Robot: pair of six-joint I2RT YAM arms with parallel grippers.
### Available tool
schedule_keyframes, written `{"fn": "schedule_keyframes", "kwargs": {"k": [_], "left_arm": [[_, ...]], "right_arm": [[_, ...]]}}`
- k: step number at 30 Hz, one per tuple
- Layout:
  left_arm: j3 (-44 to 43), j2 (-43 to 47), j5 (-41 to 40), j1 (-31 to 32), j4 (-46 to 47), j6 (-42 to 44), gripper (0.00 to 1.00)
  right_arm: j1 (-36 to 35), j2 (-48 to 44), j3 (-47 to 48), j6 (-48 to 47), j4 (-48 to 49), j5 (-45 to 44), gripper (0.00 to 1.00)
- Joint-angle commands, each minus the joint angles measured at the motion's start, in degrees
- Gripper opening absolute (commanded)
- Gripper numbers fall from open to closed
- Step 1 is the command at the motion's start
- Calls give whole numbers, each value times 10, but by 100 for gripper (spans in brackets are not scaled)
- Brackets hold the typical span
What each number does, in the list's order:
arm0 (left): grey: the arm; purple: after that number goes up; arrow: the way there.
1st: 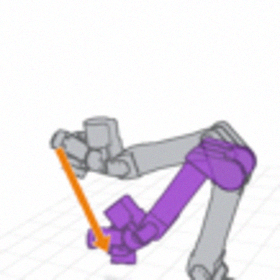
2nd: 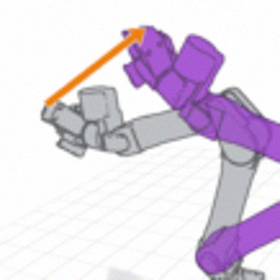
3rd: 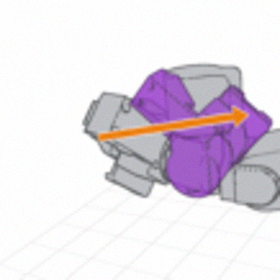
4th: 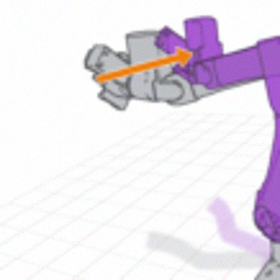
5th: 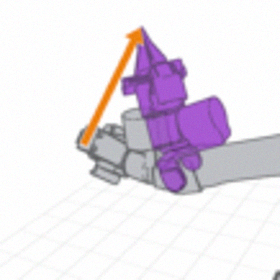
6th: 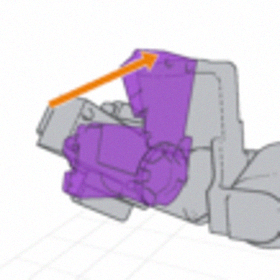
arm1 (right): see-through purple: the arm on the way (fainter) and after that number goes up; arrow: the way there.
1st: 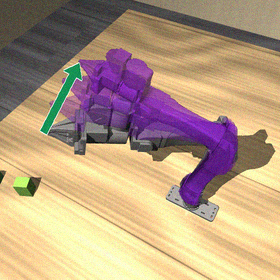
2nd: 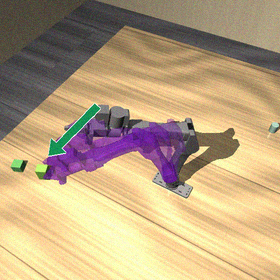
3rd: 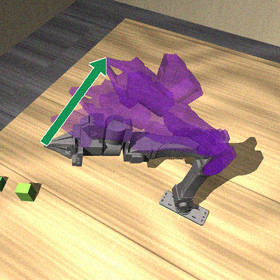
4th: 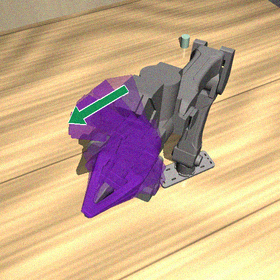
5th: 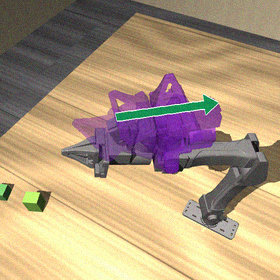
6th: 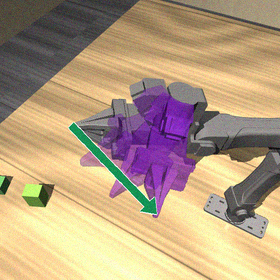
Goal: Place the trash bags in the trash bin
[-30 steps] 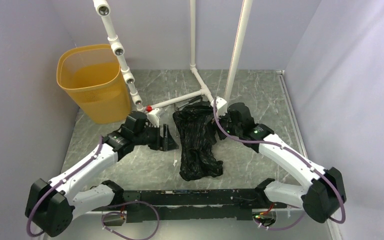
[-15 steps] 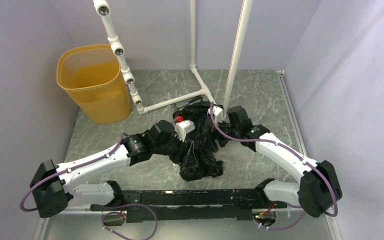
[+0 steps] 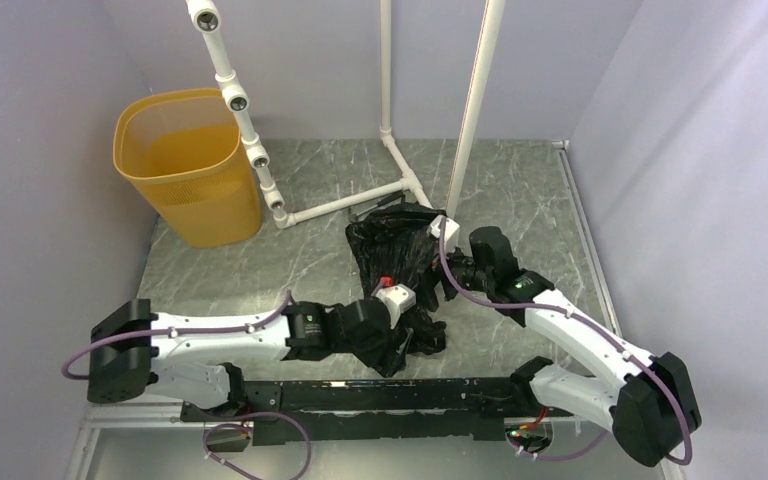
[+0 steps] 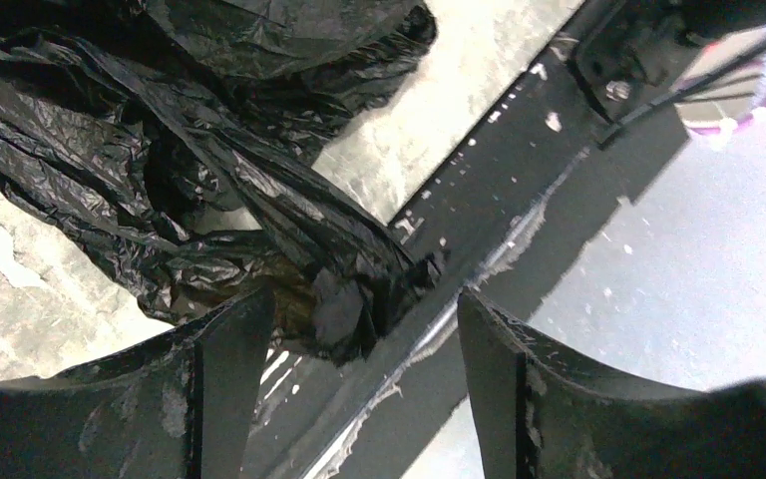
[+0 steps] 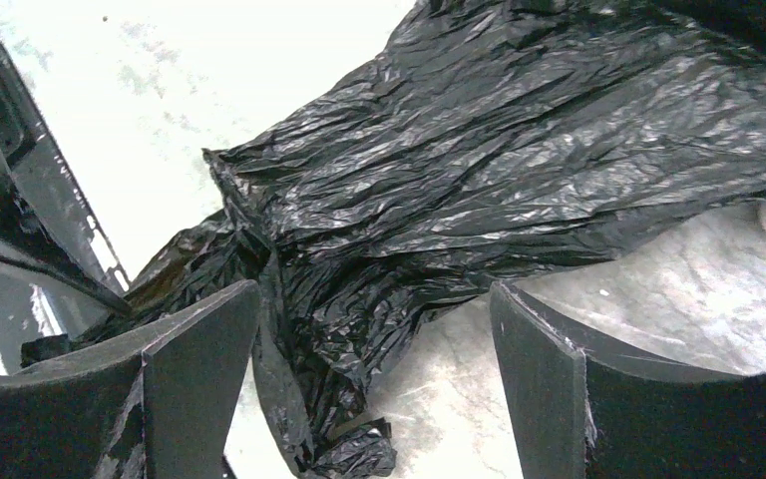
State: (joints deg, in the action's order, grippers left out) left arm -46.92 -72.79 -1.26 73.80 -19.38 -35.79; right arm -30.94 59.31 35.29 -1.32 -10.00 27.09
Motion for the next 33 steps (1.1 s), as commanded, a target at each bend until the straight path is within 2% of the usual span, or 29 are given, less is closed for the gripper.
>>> {"fn": "schedule_keyframes", "kwargs": {"k": [1, 5, 7, 10, 14, 19, 21, 24, 28, 30, 33], "left_arm": [[3, -42, -152, 44, 54, -65, 71], [-49, -101, -267, 74, -18, -110, 65], [-76, -129, -309, 85, -55, -130, 55], [-90, -147, -339, 96, -54, -130, 38], [-80, -126, -363, 97, -55, -134, 27], [-37, -58, -368, 88, -39, -104, 9], [-12, -22, -356, 77, -23, -90, 4], [30, 37, -311, 59, 21, -31, 3], [82, 128, -199, 17, 81, 50, 3], [97, 168, -130, -9, 91, 93, 3], [110, 221, -35, -48, 85, 126, 3]], "right_arm": [[2, -37, -16, 8, 54, -53, 90], [2, -71, -26, 24, 75, -127, 92], [2, -88, -35, 40, 85, -156, 92], [2, -112, -55, 57, 98, -188, 92], [2, -137, -58, 75, 95, -210, 92], [2, -155, -73, 98, 97, -178, 92], [2, -163, -87, 108, 127, -127, 92], [1, -164, -109, 111, 185, 7, 91], [-1, -108, -107, 90, 241, 165, 85], [-10, -72, -94, 60, 240, 192, 80], [-42, -20, -42, -59, 182, 201, 80]]}}
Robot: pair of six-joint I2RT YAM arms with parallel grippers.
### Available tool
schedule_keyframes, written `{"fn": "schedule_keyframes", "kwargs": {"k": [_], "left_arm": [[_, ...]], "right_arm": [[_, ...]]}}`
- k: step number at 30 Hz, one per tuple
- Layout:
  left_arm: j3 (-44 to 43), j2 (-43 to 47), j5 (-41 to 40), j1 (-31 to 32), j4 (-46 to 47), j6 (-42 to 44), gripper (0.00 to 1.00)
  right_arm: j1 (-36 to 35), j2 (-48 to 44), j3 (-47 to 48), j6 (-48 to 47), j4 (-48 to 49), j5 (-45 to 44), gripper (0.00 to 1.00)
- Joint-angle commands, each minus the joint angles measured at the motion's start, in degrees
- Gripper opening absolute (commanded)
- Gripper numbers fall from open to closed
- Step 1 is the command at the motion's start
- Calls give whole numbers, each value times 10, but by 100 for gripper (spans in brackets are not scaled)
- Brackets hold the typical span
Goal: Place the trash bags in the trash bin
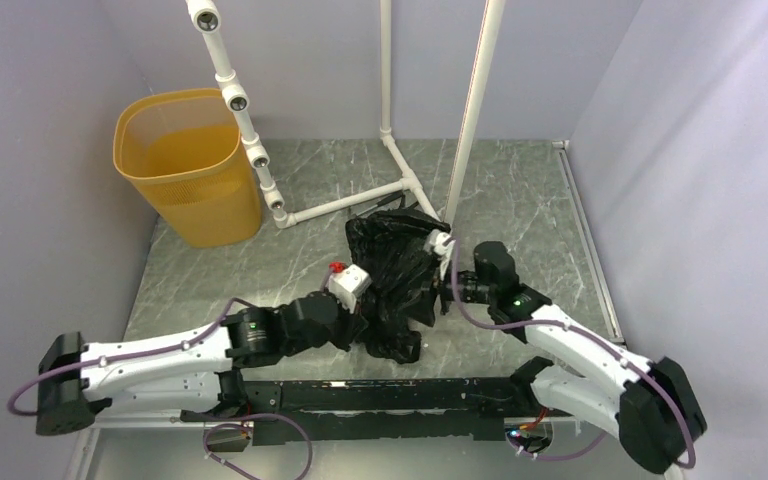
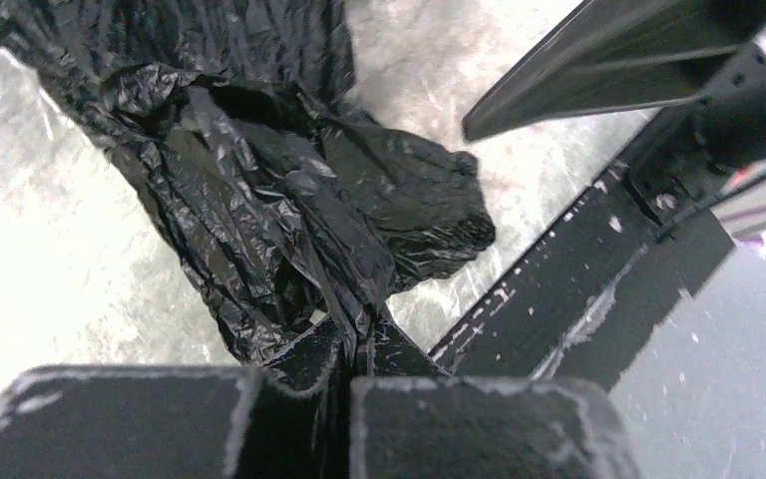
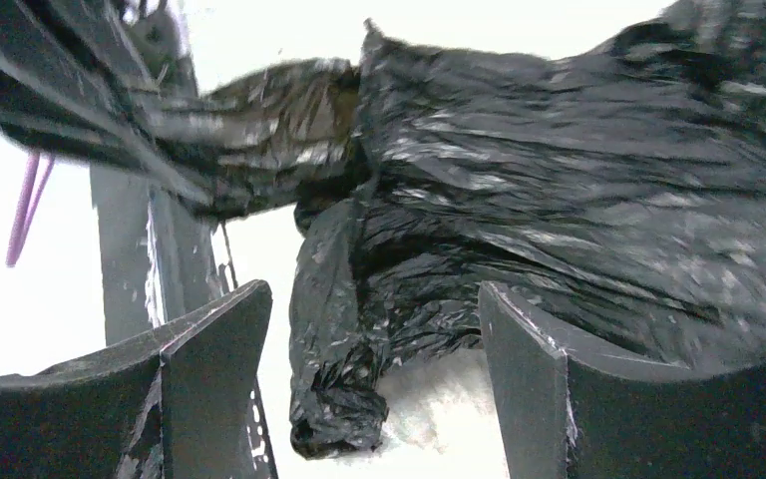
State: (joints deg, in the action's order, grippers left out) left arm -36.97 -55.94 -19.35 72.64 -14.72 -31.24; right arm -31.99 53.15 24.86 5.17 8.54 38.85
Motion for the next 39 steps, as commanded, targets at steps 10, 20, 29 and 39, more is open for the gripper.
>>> {"fn": "schedule_keyframes", "kwargs": {"k": [10, 20, 29, 39], "left_arm": [[-1, 108, 204, -59, -25, 112, 3], [-8, 109, 203, -60, -29, 111, 3], [-20, 111, 209, -63, -33, 116, 3], [7, 131, 214, -66, 20, 99, 3]], "right_arm": [[-70, 125, 157, -398, -45, 163, 89], [-104, 168, 213, -496, -99, 219, 92], [-120, 215, 251, -542, -156, 288, 88], [-136, 226, 199, -414, 13, 292, 55]]}}
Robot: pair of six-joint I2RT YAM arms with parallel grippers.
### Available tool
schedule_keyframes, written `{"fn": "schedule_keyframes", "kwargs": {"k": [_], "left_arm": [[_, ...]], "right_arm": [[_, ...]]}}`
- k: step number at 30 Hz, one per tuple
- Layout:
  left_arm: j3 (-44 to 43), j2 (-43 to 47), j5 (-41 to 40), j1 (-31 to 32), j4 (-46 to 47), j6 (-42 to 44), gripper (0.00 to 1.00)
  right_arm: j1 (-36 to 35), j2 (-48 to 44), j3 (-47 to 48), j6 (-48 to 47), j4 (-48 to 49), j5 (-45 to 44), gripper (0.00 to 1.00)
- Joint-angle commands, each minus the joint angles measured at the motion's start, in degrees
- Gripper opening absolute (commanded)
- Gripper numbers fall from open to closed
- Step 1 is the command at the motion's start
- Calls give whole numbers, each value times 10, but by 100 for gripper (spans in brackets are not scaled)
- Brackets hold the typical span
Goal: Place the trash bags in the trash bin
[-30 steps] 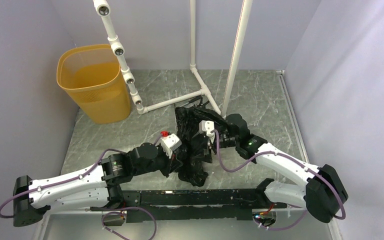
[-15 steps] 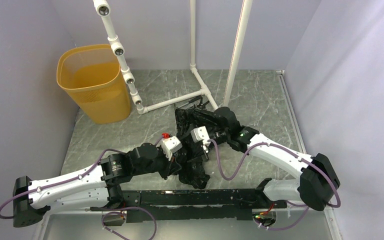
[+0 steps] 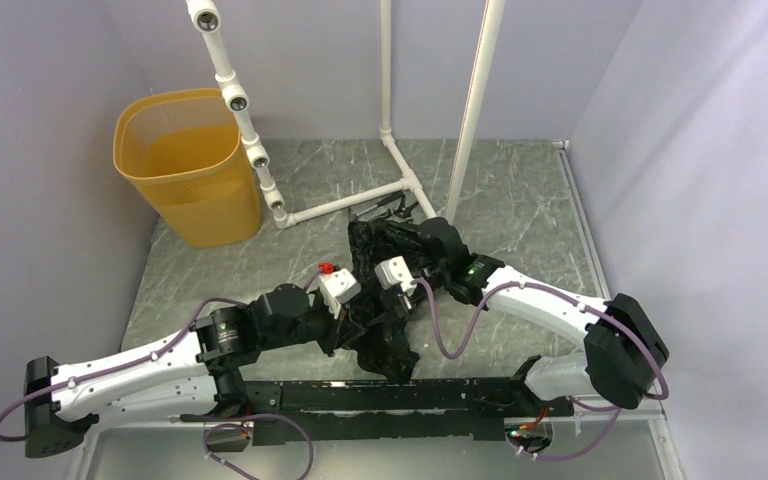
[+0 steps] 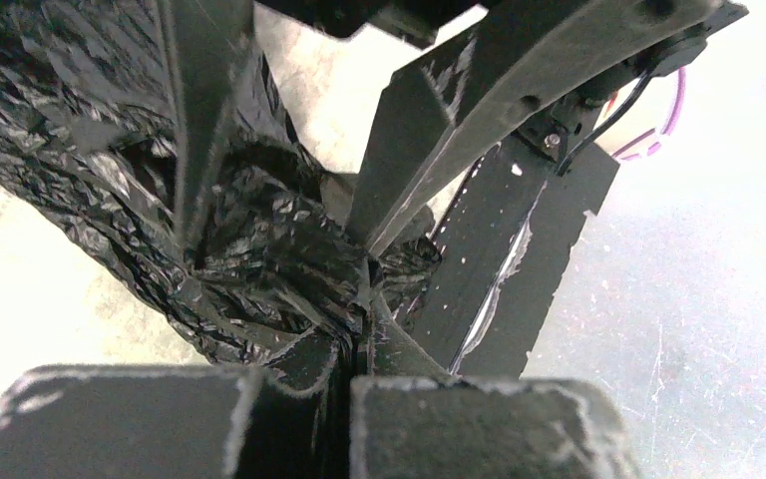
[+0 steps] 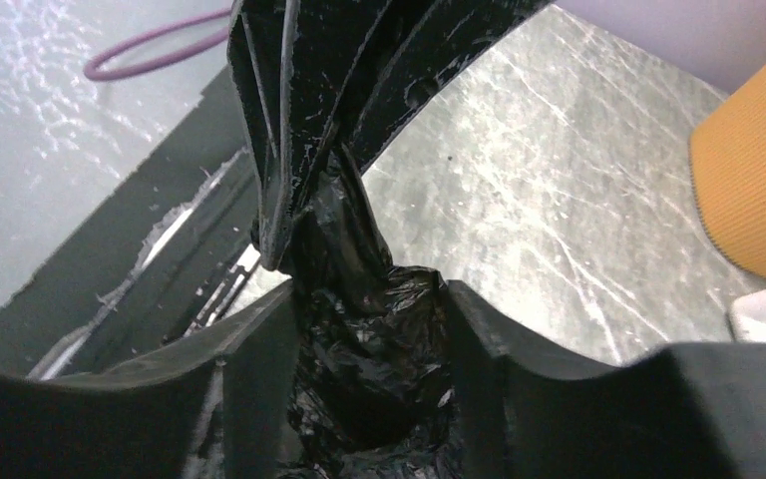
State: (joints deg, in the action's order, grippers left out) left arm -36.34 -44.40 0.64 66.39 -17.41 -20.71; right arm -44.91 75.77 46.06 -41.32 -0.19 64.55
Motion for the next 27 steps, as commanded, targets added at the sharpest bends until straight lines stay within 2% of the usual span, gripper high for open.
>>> {"fn": "schedule_keyframes", "kwargs": {"k": [1, 4, 5, 7, 10, 13, 16, 22, 25, 27], "left_arm": [[1, 15, 11, -4, 42, -9, 3], [1, 22, 2, -5, 33, -15, 5], [2, 25, -1, -5, 31, -17, 11], [4, 32, -5, -6, 24, -21, 22], [6, 42, -5, -6, 23, -27, 44], [16, 46, -1, -7, 53, -31, 60], [26, 29, 4, -8, 89, -40, 67], [51, -1, -5, -8, 168, -70, 67], [73, 16, -38, -8, 209, -82, 61], [79, 30, -55, -8, 205, -86, 54]], "right_arm": [[-7, 3, -12, 52, 97, 35, 49], [-8, 11, -6, 61, 85, 29, 29], [-9, 12, -6, 68, 86, 21, 22], [-8, 12, -9, 83, 99, 3, 17], [-8, 8, -21, 124, 142, -39, 1], [-8, 7, -28, 156, 167, -70, 0], [-8, 6, -33, 177, 190, -88, 0], [-9, -1, -46, 207, 225, -116, 0], [-8, -6, -52, 205, 226, -120, 0], [-8, -10, -59, 201, 229, -125, 0]]}}
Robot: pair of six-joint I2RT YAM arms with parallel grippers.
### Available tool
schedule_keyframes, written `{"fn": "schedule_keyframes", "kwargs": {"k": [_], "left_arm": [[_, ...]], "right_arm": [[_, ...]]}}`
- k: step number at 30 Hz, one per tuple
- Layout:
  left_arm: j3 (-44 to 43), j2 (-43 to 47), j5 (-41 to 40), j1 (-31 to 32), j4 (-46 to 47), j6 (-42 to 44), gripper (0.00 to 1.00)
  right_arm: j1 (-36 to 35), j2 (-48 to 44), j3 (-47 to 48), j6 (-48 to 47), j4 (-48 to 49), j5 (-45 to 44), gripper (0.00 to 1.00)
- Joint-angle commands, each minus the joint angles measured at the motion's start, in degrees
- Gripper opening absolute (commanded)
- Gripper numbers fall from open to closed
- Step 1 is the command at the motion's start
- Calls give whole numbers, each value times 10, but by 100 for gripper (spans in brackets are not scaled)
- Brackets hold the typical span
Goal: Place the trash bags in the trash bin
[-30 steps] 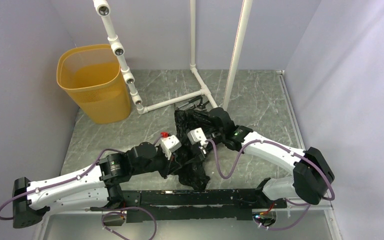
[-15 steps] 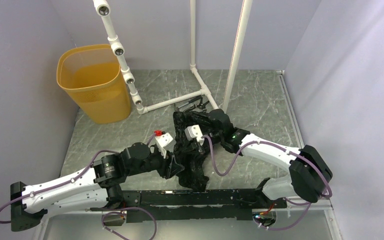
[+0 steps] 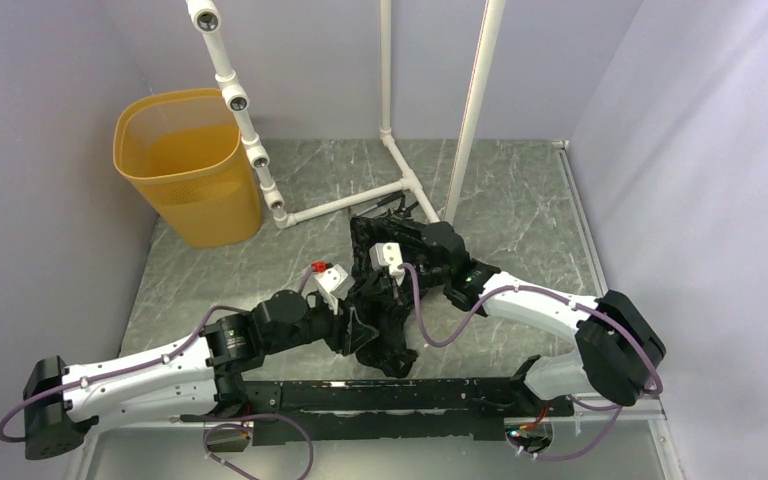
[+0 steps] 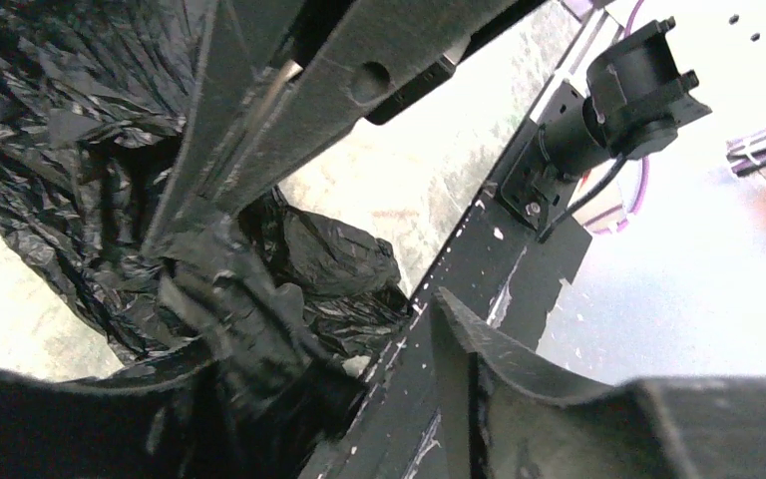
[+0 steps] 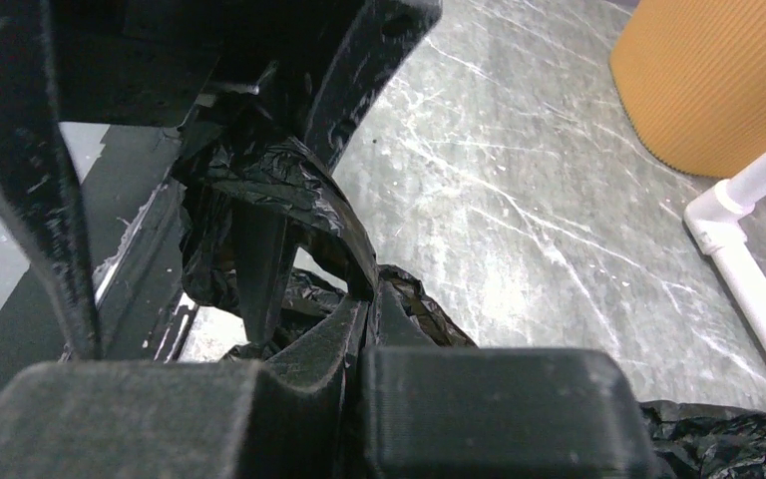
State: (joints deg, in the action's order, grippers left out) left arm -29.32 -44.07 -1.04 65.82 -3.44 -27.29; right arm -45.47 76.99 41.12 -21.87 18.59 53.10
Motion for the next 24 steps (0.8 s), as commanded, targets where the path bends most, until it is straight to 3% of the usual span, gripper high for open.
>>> {"fn": "schedule_keyframes", "kwargs": {"k": [1, 12, 19, 24], "left_arm": [[9, 34, -45, -2, 58, -21, 50], [11, 38, -52, -2, 64, -23, 35], [7, 28, -67, -2, 64, -28, 45], [0, 30, -86, -2, 53, -28, 42]], "right_arm": [[-2, -25, -12, 5, 40, -13, 0], [-2, -26, -10, -8, 23, -8, 0], [-2, -25, -12, -3, 30, -11, 0], [-2, -25, -12, -8, 24, -13, 0]]}}
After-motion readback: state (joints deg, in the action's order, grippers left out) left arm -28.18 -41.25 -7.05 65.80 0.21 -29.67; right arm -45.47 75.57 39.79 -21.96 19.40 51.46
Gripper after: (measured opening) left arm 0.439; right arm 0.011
